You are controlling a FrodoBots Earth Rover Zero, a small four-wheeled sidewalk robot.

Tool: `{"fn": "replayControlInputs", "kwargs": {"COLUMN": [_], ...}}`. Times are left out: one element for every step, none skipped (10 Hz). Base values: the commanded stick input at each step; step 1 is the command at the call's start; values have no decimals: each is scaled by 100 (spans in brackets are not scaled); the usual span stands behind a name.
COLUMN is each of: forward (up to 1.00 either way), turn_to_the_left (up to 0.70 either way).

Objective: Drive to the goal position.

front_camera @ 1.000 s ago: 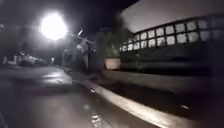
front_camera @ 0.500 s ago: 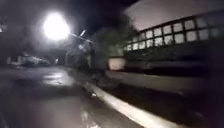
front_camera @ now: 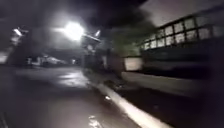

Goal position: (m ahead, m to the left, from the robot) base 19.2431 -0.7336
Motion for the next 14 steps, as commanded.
{"fn": "replayControlInputs", "kwargs": {"forward": [50,50,50,50,50,50,50,50,50,50,50,50,50,50], "turn_to_the_left": [50,50,50,27,2,0,0,0,0,0,0,-47,-50,-50]}}
